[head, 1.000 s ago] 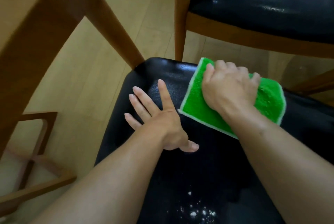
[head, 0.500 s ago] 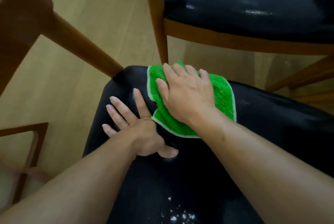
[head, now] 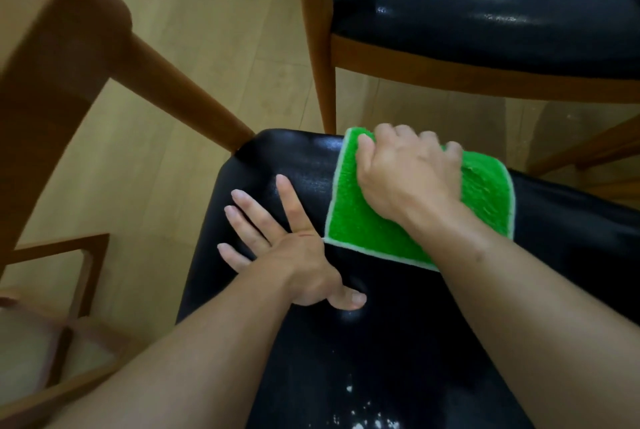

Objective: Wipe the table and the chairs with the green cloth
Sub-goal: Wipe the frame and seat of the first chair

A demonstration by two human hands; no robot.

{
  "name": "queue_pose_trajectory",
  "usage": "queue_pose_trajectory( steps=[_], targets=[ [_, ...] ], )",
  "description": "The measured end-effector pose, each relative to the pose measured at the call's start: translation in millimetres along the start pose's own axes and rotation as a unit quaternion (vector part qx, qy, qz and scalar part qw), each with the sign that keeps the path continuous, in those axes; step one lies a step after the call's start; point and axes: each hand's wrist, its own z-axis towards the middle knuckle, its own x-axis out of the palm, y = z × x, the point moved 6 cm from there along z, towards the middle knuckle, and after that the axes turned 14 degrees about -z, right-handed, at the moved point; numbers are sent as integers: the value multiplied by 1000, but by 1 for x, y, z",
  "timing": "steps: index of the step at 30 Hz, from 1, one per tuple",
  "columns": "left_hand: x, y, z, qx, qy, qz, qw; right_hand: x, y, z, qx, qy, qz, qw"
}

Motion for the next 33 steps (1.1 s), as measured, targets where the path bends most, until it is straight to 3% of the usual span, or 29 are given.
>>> queue_pose_trajectory(
  steps=[5, 11, 19, 24, 27, 33],
  targets=[
    [0, 0, -3, -8, -2, 10, 1000, -3, 68, 4, -141, -26, 23, 989],
    [0, -4, -8, 7, 9, -5, 1000, -2, 48, 2, -160, -60, 57, 984],
    [0, -7, -9, -4, 7, -8, 1000, 5, -88, -23, 26, -88, 16, 996],
    [0, -3, -4, -9, 7, -6, 1000, 7, -78, -24, 127, -44, -14, 991],
    [0, -1, -1, -3, 10, -6, 1000, 2, -40, -13, 79, -24, -6, 997],
    [3, 5, 9, -31, -21, 20, 999, -4, 79, 7, -137, -8, 28, 990]
  ],
)
